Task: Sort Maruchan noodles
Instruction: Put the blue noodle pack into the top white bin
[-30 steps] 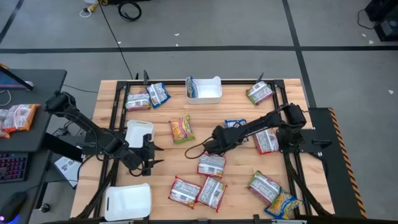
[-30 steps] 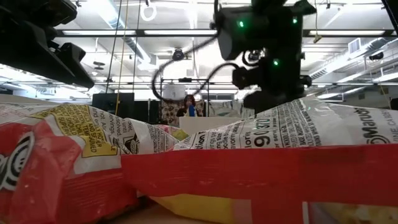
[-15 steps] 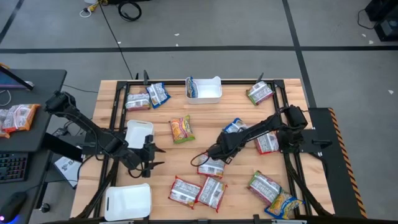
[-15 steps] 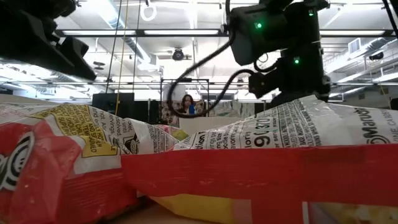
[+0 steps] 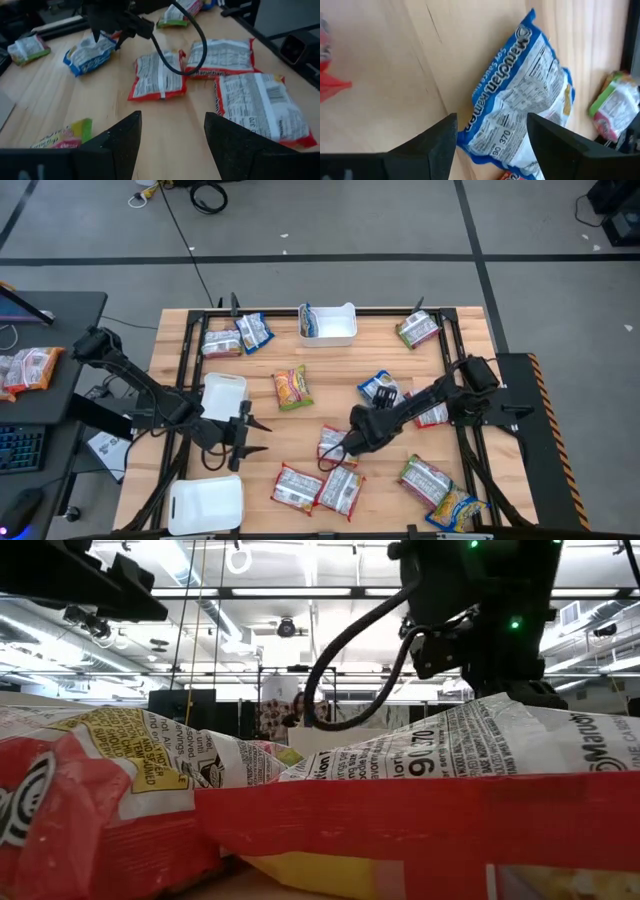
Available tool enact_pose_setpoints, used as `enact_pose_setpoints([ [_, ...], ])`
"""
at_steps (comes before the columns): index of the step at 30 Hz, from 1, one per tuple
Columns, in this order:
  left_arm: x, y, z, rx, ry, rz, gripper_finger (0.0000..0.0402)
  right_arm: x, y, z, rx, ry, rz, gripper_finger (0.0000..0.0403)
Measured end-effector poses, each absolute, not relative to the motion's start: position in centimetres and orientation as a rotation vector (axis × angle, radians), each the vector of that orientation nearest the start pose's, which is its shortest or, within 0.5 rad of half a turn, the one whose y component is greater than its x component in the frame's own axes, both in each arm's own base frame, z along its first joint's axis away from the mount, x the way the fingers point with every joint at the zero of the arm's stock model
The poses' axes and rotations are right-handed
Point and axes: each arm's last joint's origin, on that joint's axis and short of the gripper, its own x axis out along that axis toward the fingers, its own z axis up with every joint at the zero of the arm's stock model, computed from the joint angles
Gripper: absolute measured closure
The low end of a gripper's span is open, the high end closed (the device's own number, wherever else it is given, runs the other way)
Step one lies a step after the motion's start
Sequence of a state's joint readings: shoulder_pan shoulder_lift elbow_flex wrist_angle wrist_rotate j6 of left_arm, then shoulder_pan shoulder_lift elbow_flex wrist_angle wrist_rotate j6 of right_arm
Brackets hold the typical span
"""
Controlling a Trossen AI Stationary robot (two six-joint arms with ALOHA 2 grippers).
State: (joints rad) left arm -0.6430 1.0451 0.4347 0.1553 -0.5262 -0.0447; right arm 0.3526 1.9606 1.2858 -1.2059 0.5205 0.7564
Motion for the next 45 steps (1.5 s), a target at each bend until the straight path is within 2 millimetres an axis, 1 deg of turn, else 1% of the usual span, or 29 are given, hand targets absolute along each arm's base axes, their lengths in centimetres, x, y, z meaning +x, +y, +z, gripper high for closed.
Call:
enact_pose_setpoints([
  [6, 17.4, -11.2, 20.1, 0.219, 0.369, -0.110, 0.0180, 29.7, 9.3, 13.6, -0.280, 1.451, -0.747, 0.0164],
  [10, 17.4, -11.2, 20.1, 0.221, 0.370, -0.110, 0.0180, 29.4, 8.4, 12.4, -0.261, 1.444, -0.757, 0.0166],
  [12, 17.4, -11.2, 20.1, 0.218, 0.371, -0.109, 0.0180, 29.3, 8.0, 12.0, -0.244, 1.445, -0.762, 0.0172],
  [14, 17.4, -11.2, 20.1, 0.218, 0.370, -0.109, 0.0180, 29.3, 7.7, 11.8, -0.234, 1.443, -0.764, 0.0187],
  [16, 17.4, -11.2, 20.1, 0.218, 0.369, -0.102, 0.0180, 29.4, 7.4, 11.8, -0.221, 1.442, -0.772, 0.0210],
  [18, 17.4, -11.2, 20.1, 0.221, 0.368, -0.088, 0.0180, 29.4, 7.2, 11.7, -0.210, 1.443, -0.780, 0.0244],
  [21, 17.4, -11.0, 20.1, 0.241, 0.363, -0.054, 0.0180, 29.4, 6.8, 11.6, -0.201, 1.456, -0.797, 0.0313],
  [23, 17.4, -10.9, 20.1, 0.253, 0.357, 0.000, 0.0180, 29.5, 6.5, 11.6, -0.147, 1.460, -0.818, 0.0368],
  [24, 17.4, -10.8, 20.1, 0.260, 0.355, 0.031, 0.0180, 29.6, 6.4, 11.7, -0.110, 1.465, -0.824, 0.0383],
  [26, 17.4, -10.6, 20.1, 0.274, 0.355, 0.076, 0.0180, 30.1, 6.2, 12.2, -0.030, 1.465, -0.829, 0.0388],
  [29, 17.6, -10.3, 20.1, 0.283, 0.355, 0.109, 0.0180, 31.6, 6.2, 14.1, 0.050, 1.404, -0.817, 0.0393],
  [32, 17.8, -9.6, 20.4, 0.268, 0.350, 0.148, 0.0180, 33.3, 5.7, 17.4, 0.105, 1.316, -0.800, 0.0395],
  [34, 18.0, -8.9, 20.6, 0.257, 0.343, 0.181, 0.0179, 34.3, 4.9, 19.9, 0.166, 1.251, -0.801, 0.0395],
  [37, 18.2, -7.6, 21.3, 0.262, 0.325, 0.237, 0.0179, 35.2, 3.1, 23.8, 0.250, 1.124, -0.813, 0.0395],
  [40, 18.5, -5.8, 21.8, 0.259, 0.315, 0.323, 0.0179, 35.5, 0.9, 27.1, 0.284, 0.974, -0.843, 0.0395],
  [43, 18.9, -3.7, 22.0, 0.236, 0.319, 0.402, 0.0179, 35.7, -1.7, 29.4, 0.302, 0.829, -0.859, 0.0396],
  [45, 19.3, -2.3, 21.9, 0.216, 0.337, 0.427, 0.0179, 35.7, -3.8, 30.3, 0.311, 0.758, -0.875, 0.0396],
])
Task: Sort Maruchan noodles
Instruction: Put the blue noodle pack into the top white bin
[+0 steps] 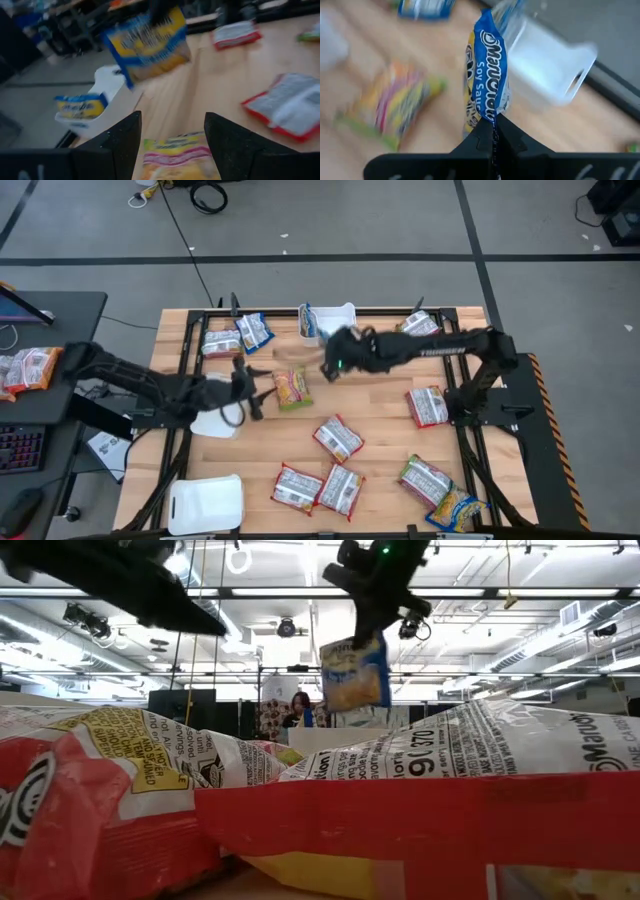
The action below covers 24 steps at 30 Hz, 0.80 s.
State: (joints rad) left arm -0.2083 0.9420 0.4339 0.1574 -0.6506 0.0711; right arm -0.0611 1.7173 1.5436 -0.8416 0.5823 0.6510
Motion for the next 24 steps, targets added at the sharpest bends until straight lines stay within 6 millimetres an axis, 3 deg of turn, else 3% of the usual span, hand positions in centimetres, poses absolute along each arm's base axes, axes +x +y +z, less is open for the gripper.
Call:
enact_pose_setpoints([
  [6, 20.0, 2.3, 21.3, 0.143, 0.382, 0.509, 0.0171, 36.3, -9.9, 31.4, 0.373, 0.590, -0.910, 0.0396],
  [12, 20.9, 5.5, 20.5, 0.079, 0.367, 0.506, 0.0134, 36.8, -14.2, 29.9, 0.410, 0.541, -0.961, 0.0396],
  [18, 22.5, 6.8, 18.6, 0.086, 0.388, 0.498, 0.0118, 37.7, -16.5, 26.6, 0.455, 0.600, -1.001, 0.0396],
  [24, 23.5, 7.5, 16.9, 0.096, 0.409, 0.509, 0.0118, 38.6, -17.7, 24.9, 0.505, 0.577, -0.989, 0.0396],
])
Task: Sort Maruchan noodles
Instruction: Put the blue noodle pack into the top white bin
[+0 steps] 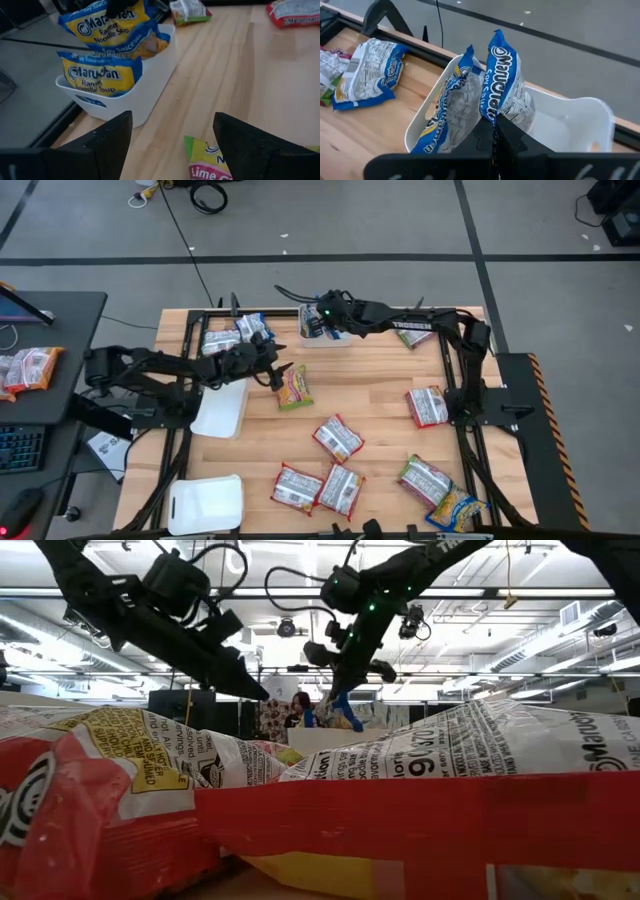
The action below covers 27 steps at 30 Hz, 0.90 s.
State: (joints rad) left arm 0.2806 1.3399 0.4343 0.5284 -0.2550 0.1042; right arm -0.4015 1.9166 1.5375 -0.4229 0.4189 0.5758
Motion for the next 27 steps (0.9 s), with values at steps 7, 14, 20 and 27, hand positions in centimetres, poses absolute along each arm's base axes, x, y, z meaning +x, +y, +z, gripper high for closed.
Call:
enact_pose_setpoints([
  [7, 23.8, 9.4, 16.4, 0.070, 0.358, 0.492, 0.0118, 38.7, -18.2, 25.1, 0.553, 0.526, -0.993, 0.0395],
  [14, 24.1, 10.8, 15.5, 0.043, 0.316, 0.499, 0.0118, 39.4, -18.5, 24.0, 0.631, 0.474, -1.011, 0.0395],
  [20, 24.6, 11.1, 14.2, 0.062, 0.336, 0.496, 0.0118, 40.6, -18.8, 22.5, 0.692, 0.390, -1.032, 0.0394],
  [27, 24.6, 11.9, 12.8, 0.057, 0.367, 0.523, 0.0118, 41.4, -19.1, 23.0, 0.684, 0.259, -1.024, 0.0394],
])
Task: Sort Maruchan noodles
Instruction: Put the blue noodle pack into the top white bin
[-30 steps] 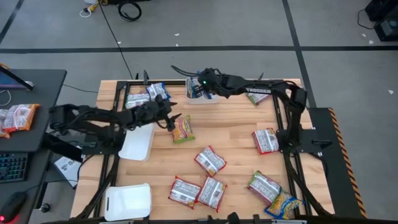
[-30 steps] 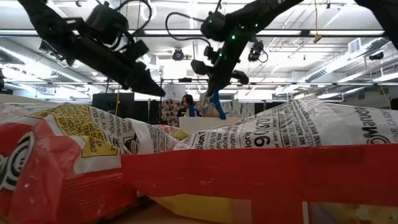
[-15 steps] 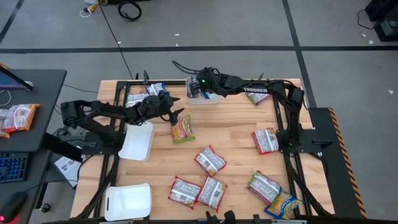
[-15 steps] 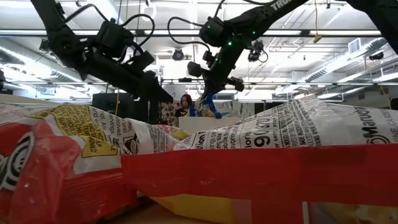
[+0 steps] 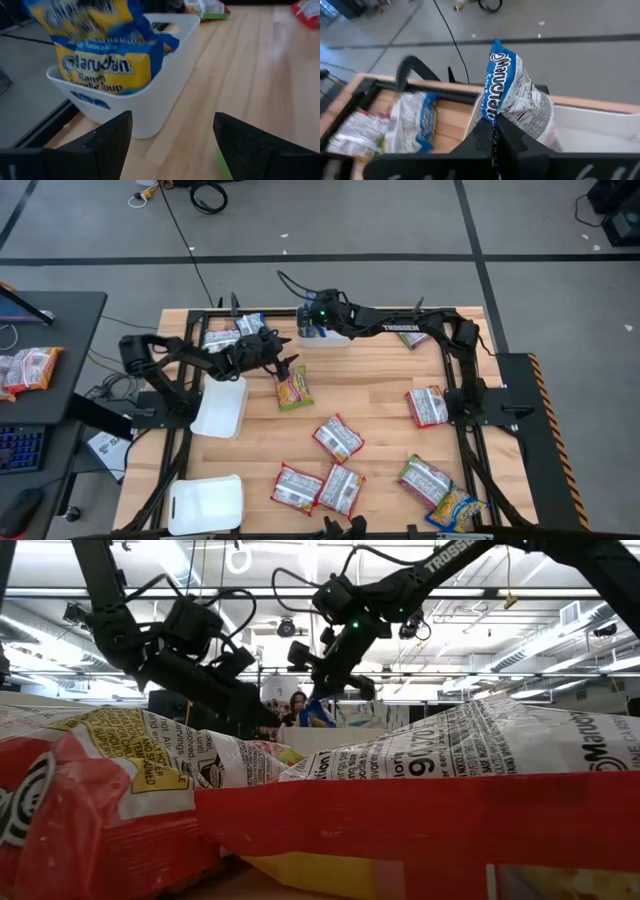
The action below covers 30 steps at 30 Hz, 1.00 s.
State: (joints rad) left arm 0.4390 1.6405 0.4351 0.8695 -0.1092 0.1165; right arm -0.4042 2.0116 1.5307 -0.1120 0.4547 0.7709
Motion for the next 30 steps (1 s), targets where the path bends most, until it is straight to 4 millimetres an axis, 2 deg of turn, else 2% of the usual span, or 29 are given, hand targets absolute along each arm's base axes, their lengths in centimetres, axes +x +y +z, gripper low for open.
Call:
enact_pose_setpoints([
  [5, 24.4, 12.3, 12.6, 0.054, 0.370, 0.536, 0.0118, 41.4, -19.1, 23.0, 0.675, 0.252, -1.028, 0.0394],
  [15, 24.3, 12.8, 11.7, 0.044, 0.387, 0.546, 0.0118, 41.1, -17.2, 19.9, 0.713, 0.184, -1.044, 0.0393],
  [19, 24.7, 12.7, 11.3, 0.035, 0.359, 0.542, 0.0118, 41.1, -17.0, 19.6, 0.726, 0.199, -1.028, 0.0383],
  [23, 24.8, 12.6, 11.4, 0.029, 0.339, 0.539, 0.0118, 41.1, -16.8, 19.5, 0.739, 0.223, -1.005, 0.0354],
  [30, 24.8, 12.6, 11.3, 0.003, 0.335, 0.544, 0.0118, 41.2, -16.9, 19.5, 0.726, 0.231, -0.987, 0.0274],
])
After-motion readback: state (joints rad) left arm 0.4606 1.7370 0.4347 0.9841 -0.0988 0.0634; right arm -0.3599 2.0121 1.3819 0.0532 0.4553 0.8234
